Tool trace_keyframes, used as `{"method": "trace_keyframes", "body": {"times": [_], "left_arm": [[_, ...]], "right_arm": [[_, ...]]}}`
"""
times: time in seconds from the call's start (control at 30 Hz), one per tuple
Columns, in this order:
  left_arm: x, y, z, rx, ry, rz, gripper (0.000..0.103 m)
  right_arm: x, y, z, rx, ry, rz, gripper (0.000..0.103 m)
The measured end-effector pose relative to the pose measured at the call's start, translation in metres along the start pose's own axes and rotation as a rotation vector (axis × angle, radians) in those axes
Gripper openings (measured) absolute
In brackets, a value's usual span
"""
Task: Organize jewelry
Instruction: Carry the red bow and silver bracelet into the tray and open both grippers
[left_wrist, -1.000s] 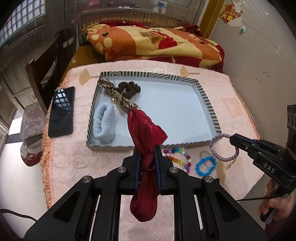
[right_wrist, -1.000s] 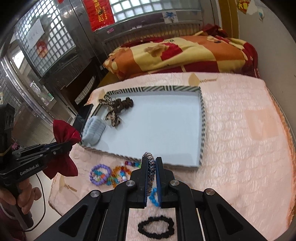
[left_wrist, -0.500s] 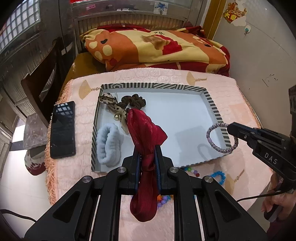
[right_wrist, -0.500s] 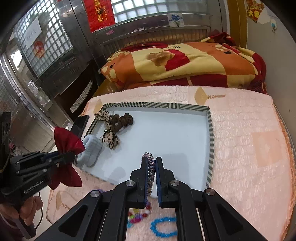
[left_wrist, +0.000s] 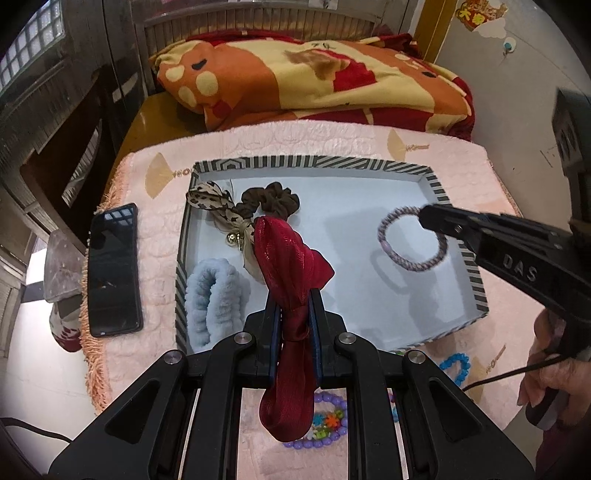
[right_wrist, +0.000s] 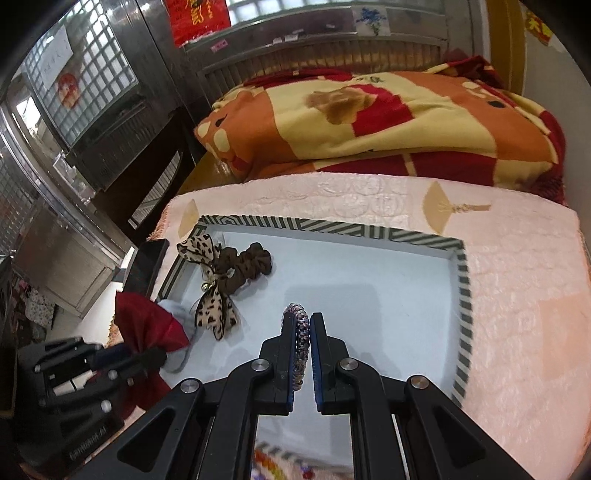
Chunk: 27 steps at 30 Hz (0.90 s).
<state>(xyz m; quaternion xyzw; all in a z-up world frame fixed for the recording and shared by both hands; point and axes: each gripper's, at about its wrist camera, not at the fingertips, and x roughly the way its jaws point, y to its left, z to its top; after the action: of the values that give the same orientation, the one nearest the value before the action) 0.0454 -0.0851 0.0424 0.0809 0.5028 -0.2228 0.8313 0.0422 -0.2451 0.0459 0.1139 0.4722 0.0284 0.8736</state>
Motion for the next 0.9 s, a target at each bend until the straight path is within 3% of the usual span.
{"method": "trace_keyframes", "body": {"times": [0.47,0.9], "left_arm": [[0.052,0.020,0.005,-0.078,0.101,0.008,0.013],[0.071,0.023,0.012,-0.088,0.118,0.033,0.013]], "right_arm": [[0.095,-0.024,0.037,0.044,0.117,-0.013,0.007],[0.120,-0.024,0.047,0.044,0.123,-0.052,0.007]]}}
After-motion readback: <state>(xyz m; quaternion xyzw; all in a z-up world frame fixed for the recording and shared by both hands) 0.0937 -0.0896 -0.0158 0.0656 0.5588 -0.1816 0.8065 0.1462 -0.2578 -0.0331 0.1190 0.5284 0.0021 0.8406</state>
